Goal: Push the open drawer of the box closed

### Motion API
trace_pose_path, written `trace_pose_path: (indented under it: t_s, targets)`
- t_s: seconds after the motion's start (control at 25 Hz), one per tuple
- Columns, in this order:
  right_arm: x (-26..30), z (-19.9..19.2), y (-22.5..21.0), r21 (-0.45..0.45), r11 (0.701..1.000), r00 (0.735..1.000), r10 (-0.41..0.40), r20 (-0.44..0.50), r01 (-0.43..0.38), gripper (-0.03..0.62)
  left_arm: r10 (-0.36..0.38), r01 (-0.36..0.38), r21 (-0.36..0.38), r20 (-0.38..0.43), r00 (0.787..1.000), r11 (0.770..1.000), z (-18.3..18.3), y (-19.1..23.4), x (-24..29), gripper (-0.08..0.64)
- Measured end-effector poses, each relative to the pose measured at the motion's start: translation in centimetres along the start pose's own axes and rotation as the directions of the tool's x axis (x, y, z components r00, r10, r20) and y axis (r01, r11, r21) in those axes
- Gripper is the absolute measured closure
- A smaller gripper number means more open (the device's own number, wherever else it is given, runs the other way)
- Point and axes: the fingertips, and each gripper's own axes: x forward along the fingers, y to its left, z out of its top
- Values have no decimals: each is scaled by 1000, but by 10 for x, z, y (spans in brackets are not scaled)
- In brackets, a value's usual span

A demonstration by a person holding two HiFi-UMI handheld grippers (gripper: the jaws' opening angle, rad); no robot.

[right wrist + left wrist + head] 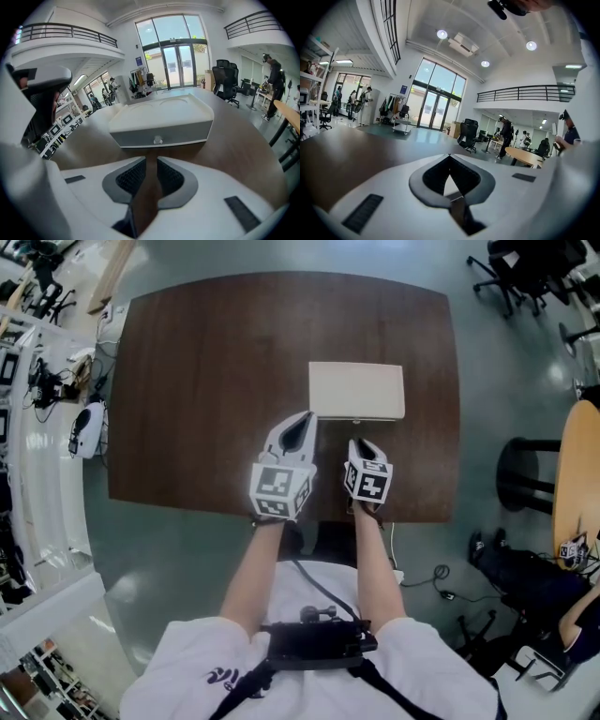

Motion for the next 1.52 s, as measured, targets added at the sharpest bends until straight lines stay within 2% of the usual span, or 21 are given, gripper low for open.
trace_pose_path:
  t_s: [0.16,0.28,0.32,0.4,0.48,0.64,0.84,0.96,1.04,1.16,1.52]
  targets:
    - [-31,14,17,-2,1000,996,-2,84,2,512,-24,24,32,1,1000,999,1,-11,-21,551]
    - [-61,35,29,-26,1000,987,12,163,-8,512,-39,36,67,34,999,997,17,-21,-36,551]
    - [-73,43,33,-34,999,981,17,194,-10,514,-44,40,78,50,998,996,25,-25,-41,552]
    - [-97,62,43,-48,999,965,24,261,-12,582,-55,47,103,83,995,994,44,-30,-55,551]
    - [-122,83,58,-66,998,943,39,330,-18,586,-69,54,128,118,991,990,64,-31,-69,552]
    - [-179,129,94,-116,993,873,88,479,-36,586,-81,49,178,178,981,983,99,-32,-97,551]
    - [-254,169,127,-176,984,748,113,654,6,586,-91,36,234,228,969,972,131,-38,-128,551]
    - [-288,183,140,-177,984,682,116,722,20,586,-103,36,251,262,959,967,149,-41,-144,552]
    - [-303,189,144,-184,982,653,120,748,31,586,-99,24,258,279,955,966,158,-43,-151,552]
    - [-314,191,148,-184,982,636,117,763,40,586,-87,8,266,285,955,964,165,-44,-158,552]
    - [-328,173,143,-147,987,632,74,772,64,586,-114,39,262,279,953,964,160,-54,-168,552]
